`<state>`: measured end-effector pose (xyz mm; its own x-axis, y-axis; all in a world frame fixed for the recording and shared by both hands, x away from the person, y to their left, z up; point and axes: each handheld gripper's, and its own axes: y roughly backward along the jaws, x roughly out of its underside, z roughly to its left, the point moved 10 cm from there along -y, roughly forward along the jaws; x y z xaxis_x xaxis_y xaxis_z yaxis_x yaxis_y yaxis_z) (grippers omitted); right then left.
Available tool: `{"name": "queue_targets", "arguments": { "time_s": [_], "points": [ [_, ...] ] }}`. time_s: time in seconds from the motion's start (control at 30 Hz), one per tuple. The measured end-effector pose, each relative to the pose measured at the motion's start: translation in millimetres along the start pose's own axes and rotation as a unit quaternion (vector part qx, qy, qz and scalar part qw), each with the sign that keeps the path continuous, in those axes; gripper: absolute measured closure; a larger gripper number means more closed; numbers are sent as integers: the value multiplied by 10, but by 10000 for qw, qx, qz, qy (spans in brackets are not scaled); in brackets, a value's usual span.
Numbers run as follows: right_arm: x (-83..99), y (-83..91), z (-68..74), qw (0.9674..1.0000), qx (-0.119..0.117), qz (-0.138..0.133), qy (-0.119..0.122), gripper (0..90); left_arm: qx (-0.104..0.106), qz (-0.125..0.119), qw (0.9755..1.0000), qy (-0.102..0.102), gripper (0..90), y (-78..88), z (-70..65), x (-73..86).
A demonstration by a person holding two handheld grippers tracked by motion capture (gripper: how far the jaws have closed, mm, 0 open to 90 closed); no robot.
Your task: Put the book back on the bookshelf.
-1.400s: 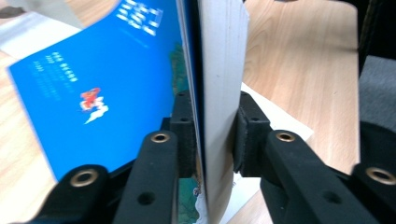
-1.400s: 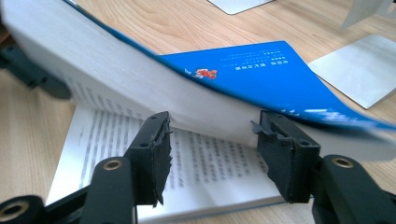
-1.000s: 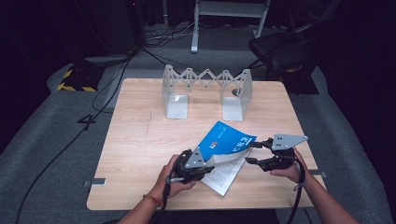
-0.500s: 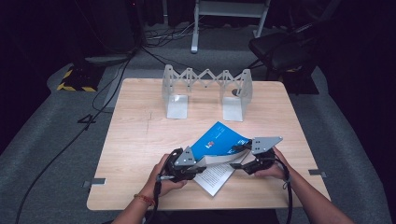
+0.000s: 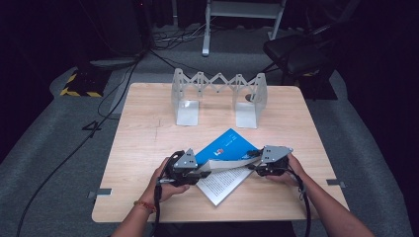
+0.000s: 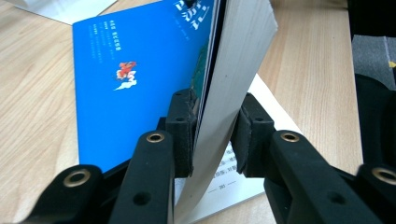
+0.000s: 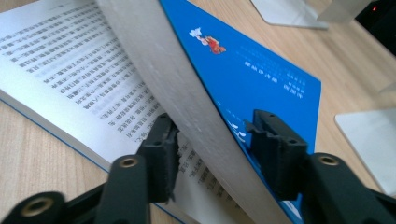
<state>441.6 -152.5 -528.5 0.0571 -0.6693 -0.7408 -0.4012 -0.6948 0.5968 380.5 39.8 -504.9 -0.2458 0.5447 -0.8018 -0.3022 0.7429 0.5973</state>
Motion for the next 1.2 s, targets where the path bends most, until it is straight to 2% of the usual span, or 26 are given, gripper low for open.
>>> {"name": "queue_targets", "arguments": {
  "time_s": [0.1, 0.3, 0.37, 0.43, 0.5, 0.57, 0.6, 0.63, 0.7, 0.73, 0.87, 0.97, 1.03, 1.1, 1.13, 1.17, 1.2],
  "points": [
    [-36, -17, 26, 9997, 65, 94, 194, 608, -167, 113, 9998, 27, 645, 15, 9, 34],
    [-147, -23, 41, 9992, 186, 213, 298, 633, -550, 165, 9983, -70, 447, -25, -111, -17],
    [-171, -37, 59, 9989, 194, 268, 333, 638, -573, 126, 9982, -94, 430, -36, -143, -67],
    [-193, -50, 84, 9987, 194, 315, 343, 643, -673, 144, 9976, -24, 432, -58, -151, -100],
    [-225, -61, 106, 9986, 192, 345, 354, 647, -857, 278, 9958, -133, 424, -99, -147, -92],
    [-255, -63, 123, 9983, 197, 382, 383, 650, -1061, 370, 9935, -196, 453, -122, -118, -74],
    [-273, -69, 127, 9981, 191, 409, 430, 650, -1061, 370, 9935, -196, 519, -122, -118, -74],
    [-273, -69, 127, 9981, 191, 409, 430, 650, -1122, 349, 9929, -199, 519, -116, -96, -74],
    [-295, -79, 134, 9977, 162, 444, 480, 652, -1145, 260, 9929, -182, 614, -80, -66, -89],
    [-302, -84, 131, 9978, 121, 433, 496, 652, -1159, 273, 9925, -257, 636, -62, -55, -91],
    [-318, -83, 104, 9988, -82, 205, 442, 596, -1022, 269, 9939, -300, 681, -58, -49, -54],
    [-227, -86, 3, 9994, -207, 49, 263, 537, -960, 281, 9945, -307, 703, -46, -48, -21],
    [-128, -95, -69, 9997, -173, 53, 159, 520, -931, 294, 9947, -331, 703, -25, -33, -7],
    [-22, -99, -154, 9997, -9, 165, 157, 516, -907, 261, 9951, -304, 704, -3, -12, 4],
    [15, -88, -195, 9999, 26, 123, 78, 522, -914, 225, 9952, -279, 706, 15, 4, 5],
    [28, -61, -221, 10000, 6, -29, -43, 549, -920, 207, 9952, -263, 708, 32, 16, 4],
    [33, -41, -235, 9999, 52, -74, -67, 583, -911, 180, 9954, -254, 709, 49, 30, 2]
  ]
}}
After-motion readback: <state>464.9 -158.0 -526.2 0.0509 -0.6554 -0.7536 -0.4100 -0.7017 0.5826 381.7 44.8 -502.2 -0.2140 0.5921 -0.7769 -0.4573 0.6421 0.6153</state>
